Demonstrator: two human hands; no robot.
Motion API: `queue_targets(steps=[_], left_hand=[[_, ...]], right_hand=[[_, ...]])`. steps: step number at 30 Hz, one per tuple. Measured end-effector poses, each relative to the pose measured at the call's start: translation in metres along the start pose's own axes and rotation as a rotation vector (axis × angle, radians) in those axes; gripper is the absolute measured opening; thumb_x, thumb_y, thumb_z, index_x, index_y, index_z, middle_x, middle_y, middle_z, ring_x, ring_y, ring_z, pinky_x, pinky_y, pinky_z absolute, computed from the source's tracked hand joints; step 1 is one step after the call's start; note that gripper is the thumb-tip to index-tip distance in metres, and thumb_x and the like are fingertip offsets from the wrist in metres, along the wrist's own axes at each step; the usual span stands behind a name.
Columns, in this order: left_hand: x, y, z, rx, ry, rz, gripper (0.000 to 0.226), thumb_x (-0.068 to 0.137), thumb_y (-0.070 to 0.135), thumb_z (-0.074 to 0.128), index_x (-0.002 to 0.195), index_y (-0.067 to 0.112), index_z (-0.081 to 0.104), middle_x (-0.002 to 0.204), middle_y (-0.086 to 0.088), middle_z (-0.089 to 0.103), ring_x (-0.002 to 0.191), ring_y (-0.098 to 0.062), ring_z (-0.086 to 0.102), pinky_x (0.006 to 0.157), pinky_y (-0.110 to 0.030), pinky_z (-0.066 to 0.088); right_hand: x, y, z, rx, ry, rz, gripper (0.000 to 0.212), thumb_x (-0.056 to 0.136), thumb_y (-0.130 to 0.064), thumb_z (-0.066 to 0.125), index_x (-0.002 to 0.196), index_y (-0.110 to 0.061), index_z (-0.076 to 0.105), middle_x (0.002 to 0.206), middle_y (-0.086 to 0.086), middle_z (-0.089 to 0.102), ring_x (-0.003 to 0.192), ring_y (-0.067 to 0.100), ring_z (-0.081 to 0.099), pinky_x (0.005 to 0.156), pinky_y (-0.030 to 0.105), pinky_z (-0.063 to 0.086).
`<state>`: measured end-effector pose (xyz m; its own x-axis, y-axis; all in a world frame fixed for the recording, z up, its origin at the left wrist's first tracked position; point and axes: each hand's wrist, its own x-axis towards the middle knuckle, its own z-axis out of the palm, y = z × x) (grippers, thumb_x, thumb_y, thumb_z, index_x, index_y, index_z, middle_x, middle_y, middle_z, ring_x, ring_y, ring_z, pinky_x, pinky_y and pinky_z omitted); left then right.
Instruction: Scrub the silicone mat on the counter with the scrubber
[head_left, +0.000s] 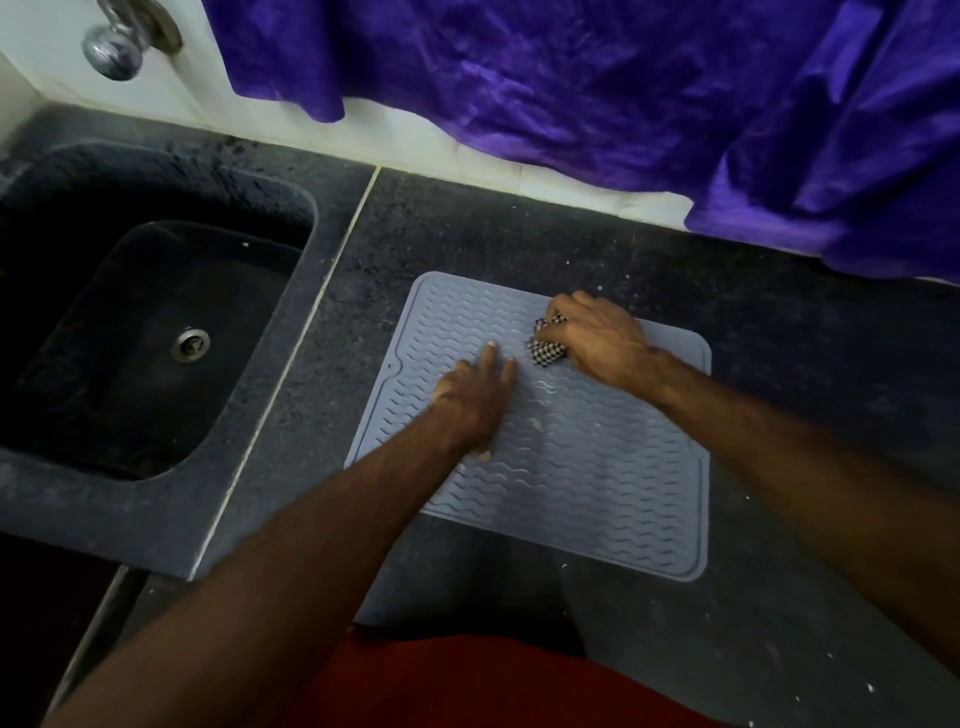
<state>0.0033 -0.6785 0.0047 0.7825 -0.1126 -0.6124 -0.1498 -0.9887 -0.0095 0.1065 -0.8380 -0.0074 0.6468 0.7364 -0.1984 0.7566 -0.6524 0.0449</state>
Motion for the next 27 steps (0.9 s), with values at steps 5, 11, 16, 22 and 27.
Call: queue_targets(steps=[5, 11, 16, 22, 27], left_hand=[[0.001, 0.001, 0.001, 0.019, 0.002, -0.002, 0.125, 0.070, 0.025, 0.086, 0.156, 0.013, -0.004, 0.161, -0.018, -0.014, 0.142, -0.041, 0.024, 0.108, -0.050, 0.037], [0.003, 0.005, -0.001, 0.051, 0.000, -0.012, 0.125, 0.072, 0.025, 0.085, 0.156, 0.013, -0.006, 0.160, -0.018, -0.015, 0.141, -0.040, 0.026, 0.106, -0.047, 0.038], [0.003, 0.003, 0.000, 0.042, -0.002, -0.011, 0.124, 0.072, 0.026, 0.085, 0.156, 0.013, -0.007, 0.160, -0.018, -0.016, 0.142, -0.039, 0.025, 0.107, -0.047, 0.037], [0.004, 0.004, 0.000, 0.044, -0.009, -0.013, 0.125, 0.072, 0.026, 0.085, 0.156, 0.014, -0.008, 0.160, -0.017, -0.016, 0.142, -0.039, 0.024, 0.108, -0.048, 0.036], [0.005, 0.001, 0.001, 0.045, -0.012, -0.011, 0.126, 0.071, 0.029, 0.085, 0.156, 0.016, -0.008, 0.160, -0.016, -0.018, 0.142, -0.039, 0.024, 0.106, -0.048, 0.037]], right_hand=[[-0.014, 0.020, -0.006, 0.050, -0.043, 0.045, 0.046, 0.082, -0.019, 0.068, 0.126, -0.031, 0.058, 0.129, 0.002, 0.048, 0.113, 0.023, 0.044, 0.092, 0.036, 0.039], [0.011, -0.011, -0.012, -0.008, -0.039, -0.074, 0.051, 0.082, -0.016, 0.066, 0.130, -0.030, 0.054, 0.131, 0.004, 0.046, 0.115, 0.025, 0.041, 0.088, 0.037, 0.037], [0.002, 0.008, -0.015, -0.110, -0.089, -0.122, 0.045, 0.086, -0.023, 0.062, 0.129, -0.029, 0.053, 0.130, 0.002, 0.046, 0.115, 0.024, 0.040, 0.088, 0.035, 0.035], [0.008, 0.002, -0.019, -0.027, -0.054, -0.087, 0.036, 0.084, -0.028, 0.064, 0.120, -0.028, 0.060, 0.122, 0.001, 0.049, 0.109, 0.022, 0.042, 0.085, 0.035, 0.037], [0.021, -0.012, -0.018, -0.105, -0.056, -0.161, 0.040, 0.084, -0.022, 0.062, 0.123, -0.028, 0.058, 0.123, 0.002, 0.048, 0.108, 0.023, 0.041, 0.081, 0.034, 0.035]])
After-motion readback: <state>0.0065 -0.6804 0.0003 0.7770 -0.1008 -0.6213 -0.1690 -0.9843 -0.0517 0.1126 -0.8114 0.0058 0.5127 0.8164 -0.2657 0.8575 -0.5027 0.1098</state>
